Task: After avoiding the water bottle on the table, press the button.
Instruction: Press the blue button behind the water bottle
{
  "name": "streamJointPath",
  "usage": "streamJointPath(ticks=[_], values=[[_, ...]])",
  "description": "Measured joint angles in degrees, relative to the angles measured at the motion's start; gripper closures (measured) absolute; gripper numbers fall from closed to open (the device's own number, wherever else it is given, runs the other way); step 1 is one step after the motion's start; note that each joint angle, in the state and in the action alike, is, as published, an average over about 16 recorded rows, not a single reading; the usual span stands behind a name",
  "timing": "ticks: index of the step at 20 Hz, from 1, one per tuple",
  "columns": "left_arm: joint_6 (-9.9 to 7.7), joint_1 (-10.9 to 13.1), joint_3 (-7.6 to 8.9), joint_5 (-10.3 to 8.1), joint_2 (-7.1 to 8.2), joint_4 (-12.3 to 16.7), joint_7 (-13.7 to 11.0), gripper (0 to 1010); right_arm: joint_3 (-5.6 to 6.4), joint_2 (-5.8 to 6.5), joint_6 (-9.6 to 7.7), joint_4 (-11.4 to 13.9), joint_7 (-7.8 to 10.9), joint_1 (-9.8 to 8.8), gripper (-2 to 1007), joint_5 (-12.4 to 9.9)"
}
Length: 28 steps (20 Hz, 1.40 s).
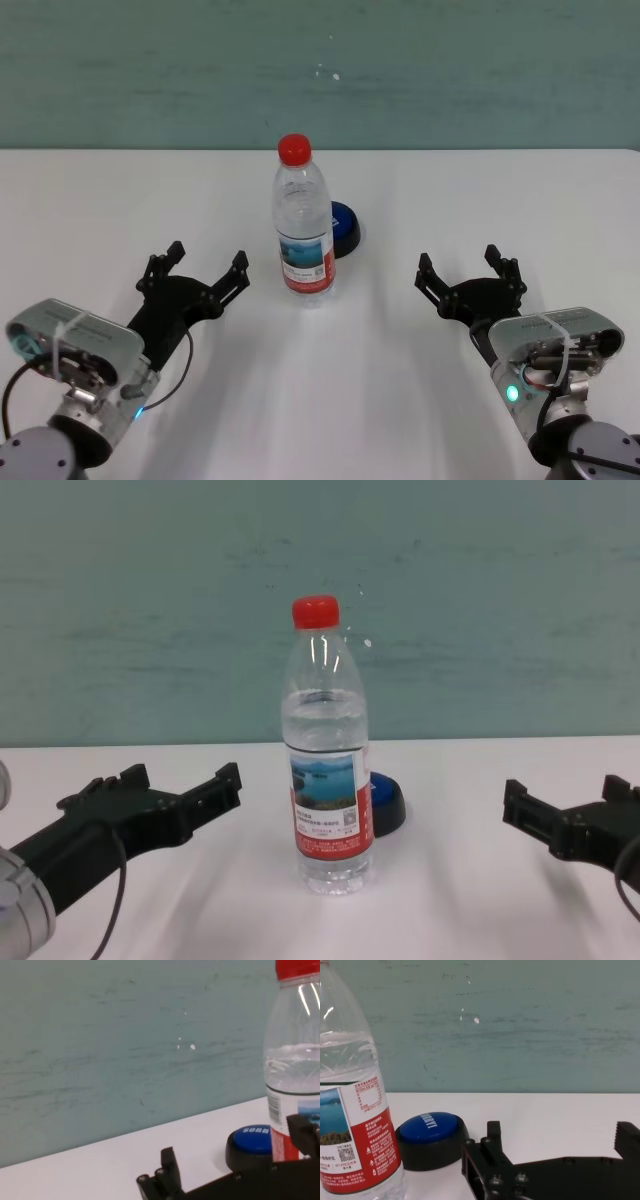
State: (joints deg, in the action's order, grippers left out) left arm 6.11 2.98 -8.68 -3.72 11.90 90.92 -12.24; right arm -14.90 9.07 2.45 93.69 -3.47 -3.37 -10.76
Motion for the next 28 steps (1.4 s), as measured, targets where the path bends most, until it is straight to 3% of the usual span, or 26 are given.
streamJointPath(ticks=[7, 14, 22, 28], values=[[0.00, -0.01, -0.04, 0.01, 0.03, -0.06, -0.02, 0, 0.16, -0.17, -0.29, -0.07, 0.08, 0.11, 1, -0.04], [0.06, -0.01, 0.04, 0.01, 0.02, -0.01, 0.02, 0, 1.16, -0.80, -2.35, -0.70, 1.38, 1.31, 1, -0.71], [0.08, -0.02, 0.08, 0.01, 0.02, 0.01, 0.02, 0, 3.00, -1.75, -5.93, -2.89, 4.91, 4.68, 1, -1.85], [0.08, -0.02, 0.08, 0.01, 0.02, 0.01, 0.02, 0, 3.86, -2.16, -7.50, -5.25, 7.58, 7.89, 1, -1.69]])
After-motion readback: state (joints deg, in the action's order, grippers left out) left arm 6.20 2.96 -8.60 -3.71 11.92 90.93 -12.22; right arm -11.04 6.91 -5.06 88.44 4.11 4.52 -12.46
